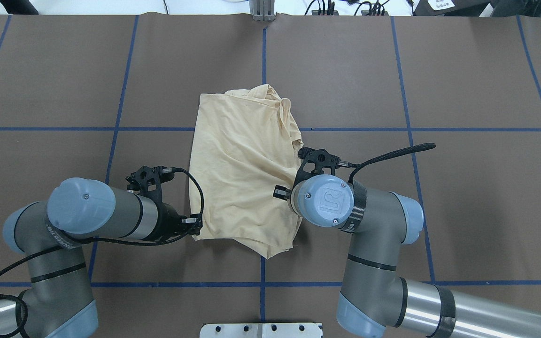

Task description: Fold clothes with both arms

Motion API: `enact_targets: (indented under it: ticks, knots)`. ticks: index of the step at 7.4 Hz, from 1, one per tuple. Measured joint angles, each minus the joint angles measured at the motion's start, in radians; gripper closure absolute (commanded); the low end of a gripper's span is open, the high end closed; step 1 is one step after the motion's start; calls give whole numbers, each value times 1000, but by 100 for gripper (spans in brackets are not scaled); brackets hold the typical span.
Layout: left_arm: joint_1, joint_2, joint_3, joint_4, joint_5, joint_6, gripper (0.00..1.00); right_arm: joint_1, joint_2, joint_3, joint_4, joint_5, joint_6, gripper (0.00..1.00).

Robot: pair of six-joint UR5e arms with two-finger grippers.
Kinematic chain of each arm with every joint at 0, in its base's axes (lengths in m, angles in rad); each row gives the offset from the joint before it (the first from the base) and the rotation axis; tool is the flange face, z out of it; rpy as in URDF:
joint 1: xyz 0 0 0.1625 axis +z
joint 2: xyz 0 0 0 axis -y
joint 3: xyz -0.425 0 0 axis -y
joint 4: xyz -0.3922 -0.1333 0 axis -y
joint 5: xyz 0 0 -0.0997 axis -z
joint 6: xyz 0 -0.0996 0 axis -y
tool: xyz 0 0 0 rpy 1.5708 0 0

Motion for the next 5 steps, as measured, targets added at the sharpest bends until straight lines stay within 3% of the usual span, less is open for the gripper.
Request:
enact_targets:
  ticks: [5]
  knots:
    - [39, 16, -204, 124, -37, -42, 100, -94, -109, 288, -139, 8, -6, 100]
